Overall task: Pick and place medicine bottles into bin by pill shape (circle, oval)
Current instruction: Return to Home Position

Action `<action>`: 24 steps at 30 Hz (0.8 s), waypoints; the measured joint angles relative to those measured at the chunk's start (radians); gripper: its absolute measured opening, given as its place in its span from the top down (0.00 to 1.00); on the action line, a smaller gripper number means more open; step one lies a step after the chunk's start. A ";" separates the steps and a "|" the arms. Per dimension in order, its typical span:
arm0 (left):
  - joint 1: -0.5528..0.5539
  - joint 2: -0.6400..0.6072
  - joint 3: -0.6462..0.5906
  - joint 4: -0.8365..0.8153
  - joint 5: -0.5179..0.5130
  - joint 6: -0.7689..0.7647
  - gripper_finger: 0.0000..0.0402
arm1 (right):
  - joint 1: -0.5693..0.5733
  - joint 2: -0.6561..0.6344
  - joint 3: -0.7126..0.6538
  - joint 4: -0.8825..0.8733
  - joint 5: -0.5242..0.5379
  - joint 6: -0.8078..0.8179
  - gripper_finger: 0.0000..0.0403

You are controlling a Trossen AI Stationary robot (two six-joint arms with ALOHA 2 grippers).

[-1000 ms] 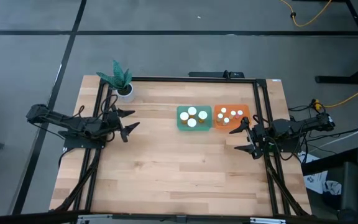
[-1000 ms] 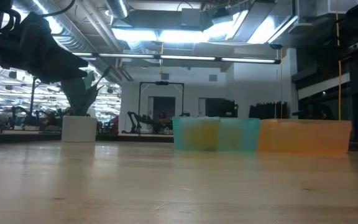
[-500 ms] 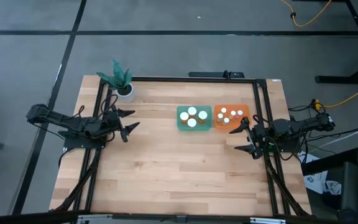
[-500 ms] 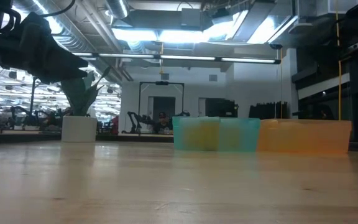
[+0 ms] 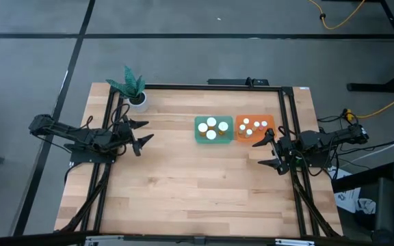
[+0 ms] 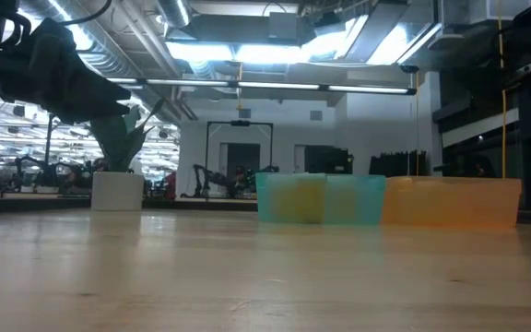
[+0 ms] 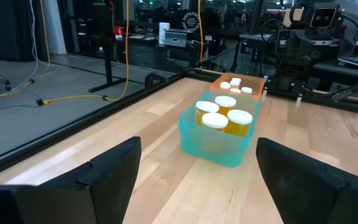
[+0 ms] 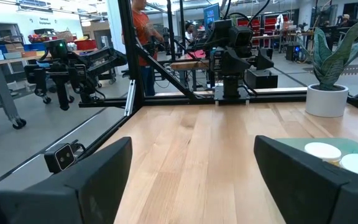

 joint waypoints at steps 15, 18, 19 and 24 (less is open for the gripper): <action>0.000 0.000 0.000 0.000 0.000 0.000 0.23 | 0.000 0.000 0.000 0.000 0.000 0.000 0.16; 0.000 0.000 0.000 0.000 0.000 0.000 0.24 | 0.000 0.000 0.000 0.000 0.000 0.000 0.16; 0.000 0.000 0.000 0.000 0.000 0.000 0.24 | 0.000 0.000 0.000 0.000 0.000 0.000 0.16; 0.000 0.000 0.000 0.000 0.000 0.000 0.22 | 0.000 0.000 0.000 0.000 0.000 0.000 0.16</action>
